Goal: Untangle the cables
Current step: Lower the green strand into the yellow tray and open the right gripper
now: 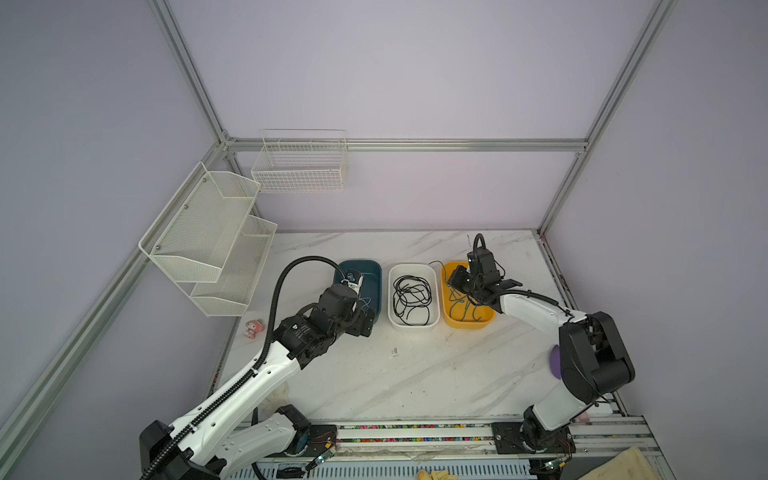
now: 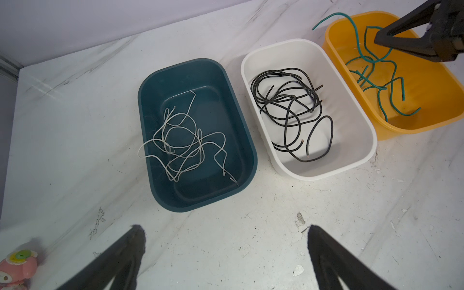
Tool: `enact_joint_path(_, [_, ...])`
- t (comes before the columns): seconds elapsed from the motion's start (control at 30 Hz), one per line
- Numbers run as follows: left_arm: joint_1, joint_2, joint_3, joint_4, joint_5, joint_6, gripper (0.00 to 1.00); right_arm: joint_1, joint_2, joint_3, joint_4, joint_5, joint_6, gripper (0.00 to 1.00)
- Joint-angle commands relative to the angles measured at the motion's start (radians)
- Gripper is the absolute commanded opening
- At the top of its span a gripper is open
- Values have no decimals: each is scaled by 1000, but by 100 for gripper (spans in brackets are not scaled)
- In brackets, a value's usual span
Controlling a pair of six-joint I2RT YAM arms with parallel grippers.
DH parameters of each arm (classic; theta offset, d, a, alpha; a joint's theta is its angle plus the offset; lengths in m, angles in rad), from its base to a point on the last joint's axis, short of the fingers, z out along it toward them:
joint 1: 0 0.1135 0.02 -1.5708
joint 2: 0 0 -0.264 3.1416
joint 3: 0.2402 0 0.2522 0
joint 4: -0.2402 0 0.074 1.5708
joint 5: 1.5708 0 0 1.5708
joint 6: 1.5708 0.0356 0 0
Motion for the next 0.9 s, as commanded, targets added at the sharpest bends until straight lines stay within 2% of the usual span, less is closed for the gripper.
enact_joint_path(0.0, [5,-1,-21,13,-2,20,100,-13,-73,-37,10,51,18,0])
enact_joint_path(0.2, [4,2,-20,13,2,20,100,-35,-115,-97,12,57,43,0])
enact_joint_path(0.47, [5,2,-20,11,7,20,100,-62,-97,-172,52,25,61,0])
enact_joint_path(0.87, [4,2,-18,11,16,19,100,-81,25,-192,127,7,92,0])
